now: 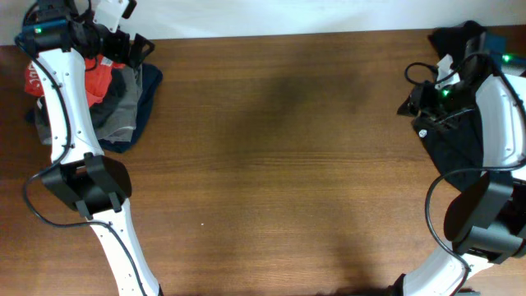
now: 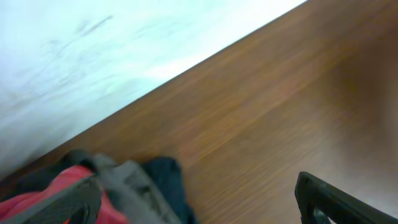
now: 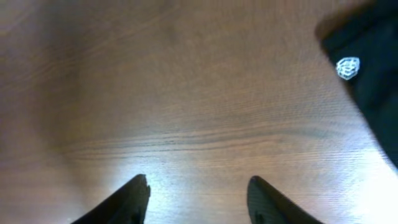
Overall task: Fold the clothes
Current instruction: 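Release the red bundle on the stack and raise the left gripper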
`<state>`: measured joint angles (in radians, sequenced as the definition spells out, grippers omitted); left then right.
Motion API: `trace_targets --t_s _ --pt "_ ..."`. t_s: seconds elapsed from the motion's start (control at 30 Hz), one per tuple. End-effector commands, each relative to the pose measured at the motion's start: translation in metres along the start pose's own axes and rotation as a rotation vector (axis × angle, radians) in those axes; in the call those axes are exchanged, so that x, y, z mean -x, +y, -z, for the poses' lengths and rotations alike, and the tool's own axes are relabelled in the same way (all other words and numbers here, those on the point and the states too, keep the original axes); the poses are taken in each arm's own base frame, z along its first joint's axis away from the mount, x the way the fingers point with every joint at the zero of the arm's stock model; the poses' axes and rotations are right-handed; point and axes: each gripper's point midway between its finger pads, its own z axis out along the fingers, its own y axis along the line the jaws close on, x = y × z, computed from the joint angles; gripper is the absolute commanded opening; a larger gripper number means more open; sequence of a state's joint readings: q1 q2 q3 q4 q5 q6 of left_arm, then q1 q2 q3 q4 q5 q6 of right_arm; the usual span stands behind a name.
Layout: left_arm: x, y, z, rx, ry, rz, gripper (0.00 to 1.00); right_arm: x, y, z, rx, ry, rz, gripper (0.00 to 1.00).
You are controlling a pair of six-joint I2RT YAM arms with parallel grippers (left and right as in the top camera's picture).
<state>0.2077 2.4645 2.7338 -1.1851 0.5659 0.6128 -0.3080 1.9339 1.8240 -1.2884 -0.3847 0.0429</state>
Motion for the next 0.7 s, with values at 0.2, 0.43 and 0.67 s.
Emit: trace_targets --t_s 0.2,0.43,0.67 --pt "0.07 -0.066 0.023 -0.148 -0.142 0.24 0.99 0.018 0.058 0.149 -0.123 -0.352 0.256 0.77" --pt "0.084 -0.105 0.007 -0.192 -0.117 0.242 0.99 -0.04 0.09 0.241 -0.12 -0.497 0.302 0.99" --pt "0.086 -0.118 -0.008 -0.117 -0.07 0.207 0.99 -0.076 0.106 0.276 -0.088 -0.591 0.341 0.99"
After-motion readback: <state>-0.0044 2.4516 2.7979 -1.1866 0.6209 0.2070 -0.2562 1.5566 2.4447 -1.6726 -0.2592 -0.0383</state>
